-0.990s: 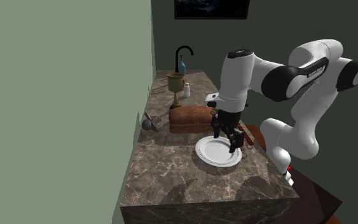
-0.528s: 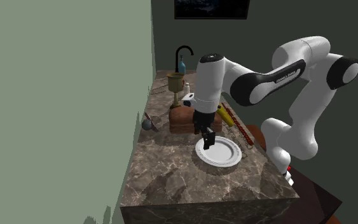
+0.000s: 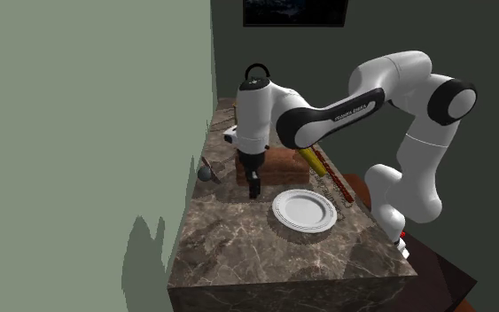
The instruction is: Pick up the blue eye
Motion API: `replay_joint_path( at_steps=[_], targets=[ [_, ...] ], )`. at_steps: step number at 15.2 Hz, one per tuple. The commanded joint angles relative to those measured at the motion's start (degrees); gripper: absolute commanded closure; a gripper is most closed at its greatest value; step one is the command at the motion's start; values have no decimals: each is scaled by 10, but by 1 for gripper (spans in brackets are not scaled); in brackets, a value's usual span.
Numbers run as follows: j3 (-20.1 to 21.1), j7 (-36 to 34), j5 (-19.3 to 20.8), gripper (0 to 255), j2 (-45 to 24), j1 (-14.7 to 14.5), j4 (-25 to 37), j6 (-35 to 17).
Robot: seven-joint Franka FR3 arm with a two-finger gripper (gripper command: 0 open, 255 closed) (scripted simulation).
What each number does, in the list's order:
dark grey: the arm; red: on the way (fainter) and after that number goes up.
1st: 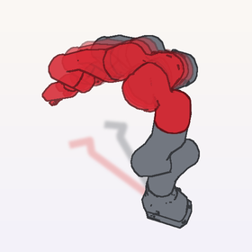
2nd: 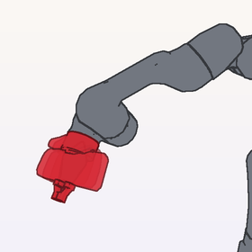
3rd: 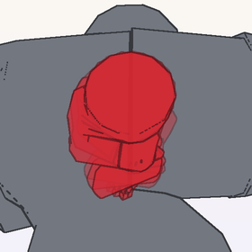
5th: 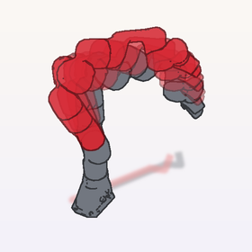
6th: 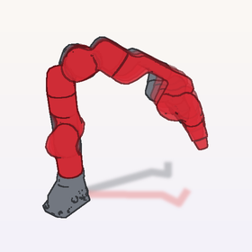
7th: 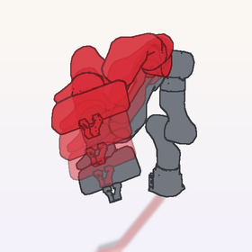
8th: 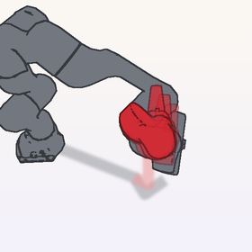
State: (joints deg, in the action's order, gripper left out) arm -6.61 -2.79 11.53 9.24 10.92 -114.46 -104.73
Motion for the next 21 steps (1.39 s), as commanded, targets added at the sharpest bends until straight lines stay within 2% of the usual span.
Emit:
replay_joint_path(
  at_steps=[1, 9, 16, 21],
  targets=[
    [-8, -7, 10, 0, -35, 9, 34, -2],
    [-42, -27, 33, 0, -173, 44, 193, 13],
    [-74, -32, 35, 0, -306, 81, 375, 53],
    [-74, -41, 37, 0, -305, 81, 342, 23]
  ],
)
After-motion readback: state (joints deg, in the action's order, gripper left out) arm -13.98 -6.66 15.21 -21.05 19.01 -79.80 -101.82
